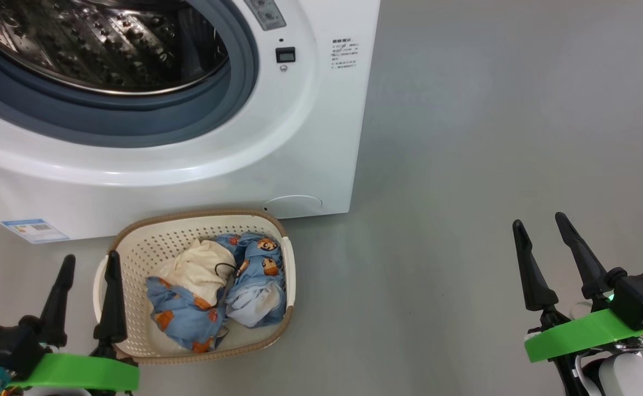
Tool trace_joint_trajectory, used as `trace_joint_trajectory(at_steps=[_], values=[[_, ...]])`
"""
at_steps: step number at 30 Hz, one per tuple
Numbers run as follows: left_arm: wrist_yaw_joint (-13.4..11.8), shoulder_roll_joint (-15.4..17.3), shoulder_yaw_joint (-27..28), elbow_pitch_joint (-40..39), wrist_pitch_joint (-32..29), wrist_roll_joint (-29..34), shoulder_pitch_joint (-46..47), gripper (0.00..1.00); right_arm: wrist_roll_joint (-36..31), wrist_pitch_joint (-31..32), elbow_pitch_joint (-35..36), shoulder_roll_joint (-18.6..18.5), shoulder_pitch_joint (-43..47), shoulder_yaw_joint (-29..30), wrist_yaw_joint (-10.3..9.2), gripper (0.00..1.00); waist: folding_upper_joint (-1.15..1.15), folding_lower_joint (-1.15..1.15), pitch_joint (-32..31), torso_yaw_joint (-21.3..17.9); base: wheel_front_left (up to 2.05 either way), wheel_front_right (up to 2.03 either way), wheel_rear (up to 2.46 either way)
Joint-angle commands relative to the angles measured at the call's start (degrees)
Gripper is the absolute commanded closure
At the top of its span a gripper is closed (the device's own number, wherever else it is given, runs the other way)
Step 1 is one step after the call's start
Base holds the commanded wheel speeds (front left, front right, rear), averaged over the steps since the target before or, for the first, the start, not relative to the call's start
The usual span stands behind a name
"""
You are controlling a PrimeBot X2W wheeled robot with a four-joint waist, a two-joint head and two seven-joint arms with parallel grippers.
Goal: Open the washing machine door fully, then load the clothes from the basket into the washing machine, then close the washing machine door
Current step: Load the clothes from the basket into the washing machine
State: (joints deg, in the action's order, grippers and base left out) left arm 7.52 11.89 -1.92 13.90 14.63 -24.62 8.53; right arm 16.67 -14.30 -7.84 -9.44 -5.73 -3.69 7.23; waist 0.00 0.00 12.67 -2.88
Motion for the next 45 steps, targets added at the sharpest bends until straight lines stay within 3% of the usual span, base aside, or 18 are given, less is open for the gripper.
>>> trace_joint_trajectory(at_steps=[1,12,21,45], values=[[-0.03,1.23,1.54,-0.63,0.37,0.54,1.9,0.0,-0.27,-0.7,1.57,-0.47,-1.54,-1.34,0.25,0.0,0.0,0.0,0.28,-0.04,0.0,0.0,0.0],[-0.03,1.21,0.86,4.87,0.37,0.69,3.42,0.0,-0.57,-0.7,1.8,0.17,-2.74,-2.05,0.25,0.0,0.0,0.0,2.61,-0.52,0.0,0.0,0.0],[-0.03,2.15,-1.47,11.62,0.37,2.48,7.46,0.0,-0.8,-0.7,2.1,1.23,-5.4,-3.59,0.25,0.0,0.0,0.0,8.11,-1.43,0.0,0.0,0.0],[-0.03,8.52,-17.23,49.43,-1.24,-1.21,35.71,0.0,-1.87,-0.7,3.99,5.25,-15.41,-6.38,0.25,0.0,0.0,0.0,28.62,-5.7,0.0,0.0,0.0]])
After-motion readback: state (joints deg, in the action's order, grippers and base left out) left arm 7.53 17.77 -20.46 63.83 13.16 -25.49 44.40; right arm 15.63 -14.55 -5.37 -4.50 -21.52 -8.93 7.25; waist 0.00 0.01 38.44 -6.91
